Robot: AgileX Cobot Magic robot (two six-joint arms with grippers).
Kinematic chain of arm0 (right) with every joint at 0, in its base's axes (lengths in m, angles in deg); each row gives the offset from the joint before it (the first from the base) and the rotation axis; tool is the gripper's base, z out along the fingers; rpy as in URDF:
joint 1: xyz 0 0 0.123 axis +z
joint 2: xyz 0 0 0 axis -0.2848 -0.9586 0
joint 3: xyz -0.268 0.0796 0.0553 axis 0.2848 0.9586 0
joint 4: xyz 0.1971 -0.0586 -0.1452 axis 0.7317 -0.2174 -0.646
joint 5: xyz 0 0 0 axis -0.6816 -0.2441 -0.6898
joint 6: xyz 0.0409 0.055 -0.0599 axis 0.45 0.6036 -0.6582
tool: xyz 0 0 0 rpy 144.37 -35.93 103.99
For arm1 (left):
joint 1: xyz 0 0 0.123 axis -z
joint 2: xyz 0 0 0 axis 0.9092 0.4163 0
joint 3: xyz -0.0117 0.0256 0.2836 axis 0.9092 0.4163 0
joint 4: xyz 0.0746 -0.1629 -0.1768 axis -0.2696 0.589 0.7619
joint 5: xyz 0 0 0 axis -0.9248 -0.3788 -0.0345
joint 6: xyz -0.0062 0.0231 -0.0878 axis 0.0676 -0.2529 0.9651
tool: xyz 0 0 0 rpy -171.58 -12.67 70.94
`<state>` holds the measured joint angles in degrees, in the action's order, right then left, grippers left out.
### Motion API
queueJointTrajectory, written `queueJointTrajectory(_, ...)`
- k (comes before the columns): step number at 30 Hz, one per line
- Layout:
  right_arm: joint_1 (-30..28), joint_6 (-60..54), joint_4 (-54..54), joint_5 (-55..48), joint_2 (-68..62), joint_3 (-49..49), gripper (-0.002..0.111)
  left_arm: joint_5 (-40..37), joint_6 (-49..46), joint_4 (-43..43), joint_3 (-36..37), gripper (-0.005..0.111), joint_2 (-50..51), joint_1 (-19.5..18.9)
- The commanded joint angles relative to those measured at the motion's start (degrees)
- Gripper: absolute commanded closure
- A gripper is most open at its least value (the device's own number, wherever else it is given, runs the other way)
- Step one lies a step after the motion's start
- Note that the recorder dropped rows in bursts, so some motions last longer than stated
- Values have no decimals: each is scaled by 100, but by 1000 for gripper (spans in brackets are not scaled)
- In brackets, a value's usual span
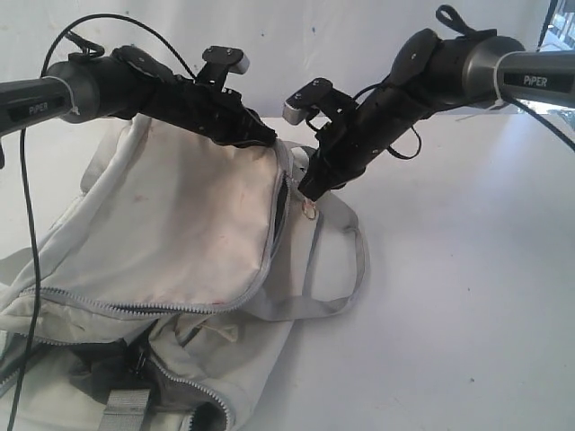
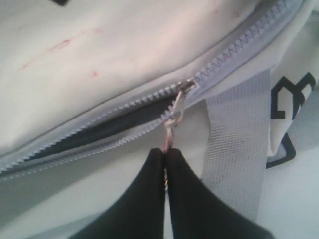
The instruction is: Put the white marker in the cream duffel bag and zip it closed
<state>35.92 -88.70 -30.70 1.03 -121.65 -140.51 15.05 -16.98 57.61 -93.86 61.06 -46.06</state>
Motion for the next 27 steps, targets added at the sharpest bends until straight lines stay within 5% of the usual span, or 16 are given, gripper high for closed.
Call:
queueJointTrajectory(1, 7, 232, -180, -136, 164, 11, 108, 151, 280, 21, -32, 107, -93, -41)
queueJointTrajectory(16, 56, 455, -103, -1212, 382, 11, 108, 1070, 1051, 46, -32, 107, -93, -41)
queueJointTrajectory(23, 66, 597, 322, 258, 291, 11, 108, 924, 1089, 59, -32, 107, -93, -41)
queueJointTrajectory(27, 66, 46, 627, 271, 58, 11, 91, 857, 1094, 59, -32, 107, -93, -41)
